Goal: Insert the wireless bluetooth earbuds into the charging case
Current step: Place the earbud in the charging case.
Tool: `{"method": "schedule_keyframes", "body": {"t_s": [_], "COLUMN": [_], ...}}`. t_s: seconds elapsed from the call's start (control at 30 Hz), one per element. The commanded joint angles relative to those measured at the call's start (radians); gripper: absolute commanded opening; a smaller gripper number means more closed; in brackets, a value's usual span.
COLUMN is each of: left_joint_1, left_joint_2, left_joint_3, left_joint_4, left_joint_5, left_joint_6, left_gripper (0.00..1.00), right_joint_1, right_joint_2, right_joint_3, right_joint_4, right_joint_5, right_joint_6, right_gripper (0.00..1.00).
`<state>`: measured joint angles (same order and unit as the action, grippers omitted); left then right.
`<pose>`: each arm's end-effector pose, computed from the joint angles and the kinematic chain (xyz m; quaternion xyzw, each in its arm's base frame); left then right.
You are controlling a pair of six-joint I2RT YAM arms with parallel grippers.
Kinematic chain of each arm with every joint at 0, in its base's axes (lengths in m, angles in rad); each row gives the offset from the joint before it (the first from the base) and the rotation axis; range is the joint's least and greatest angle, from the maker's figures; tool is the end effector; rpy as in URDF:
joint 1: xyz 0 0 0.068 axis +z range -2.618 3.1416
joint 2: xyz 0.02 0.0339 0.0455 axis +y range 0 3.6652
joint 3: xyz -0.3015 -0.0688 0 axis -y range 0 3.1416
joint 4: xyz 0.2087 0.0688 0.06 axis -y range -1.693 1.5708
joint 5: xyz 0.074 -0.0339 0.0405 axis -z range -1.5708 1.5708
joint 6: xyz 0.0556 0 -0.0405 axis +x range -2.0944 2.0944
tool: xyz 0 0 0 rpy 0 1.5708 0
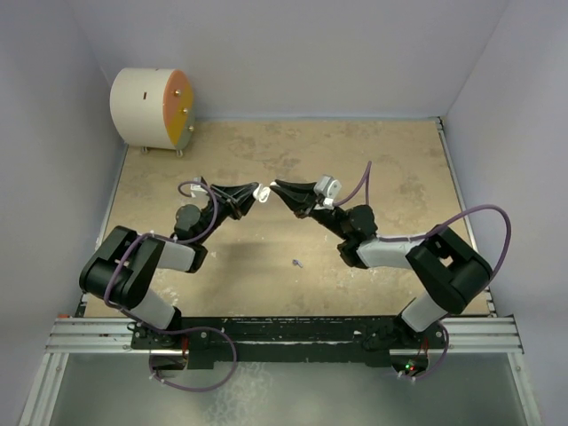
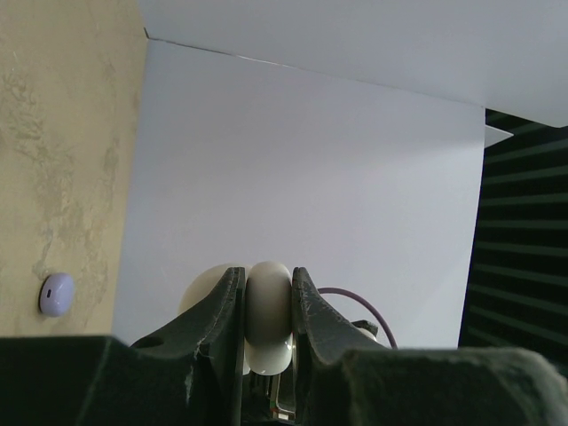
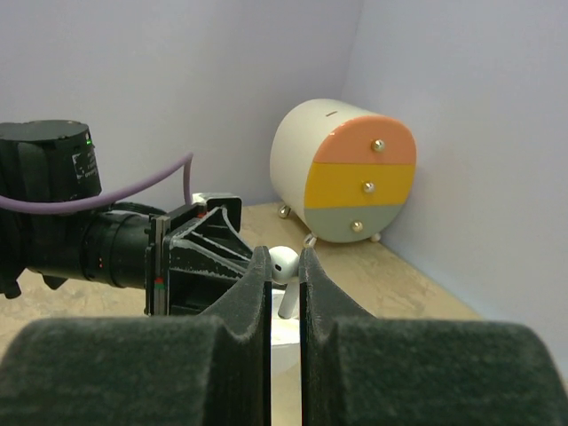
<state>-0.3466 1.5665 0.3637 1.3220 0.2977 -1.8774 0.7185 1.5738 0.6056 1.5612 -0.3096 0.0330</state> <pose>0.2541 -0.1091 0.2570 -0.3748 0.5502 -0.7068 0.2393 0.2101 0.2062 0.3480 -0.2842 0.3913 0.3875 0.7849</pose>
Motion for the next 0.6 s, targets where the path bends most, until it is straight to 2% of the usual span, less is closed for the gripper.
{"method": "schedule_keyframes", "body": {"t_s": [0.0,0.57], "left_joint_1": [-0.014,-0.058], "left_joint_2": [-0.037,-0.054], "left_joint_3": [0.037,0.055], "left_joint_4": [0.026,0.004], "left_joint_5": [-0.014,-0.012], "left_joint_6": [0.003,0.010], "left_gripper": [0.00,0.00], "right_joint_1": [-0.005,-0.005], "right_joint_2": [0.000,0.032], "right_joint_3": [0.011,0.007], "right_joint_4": [0.105,0.114], "right_joint_5": [-0.027,-0.031], "right_joint_6": [-0.028,-0.033], "right_gripper": [0.00,0.00]}}
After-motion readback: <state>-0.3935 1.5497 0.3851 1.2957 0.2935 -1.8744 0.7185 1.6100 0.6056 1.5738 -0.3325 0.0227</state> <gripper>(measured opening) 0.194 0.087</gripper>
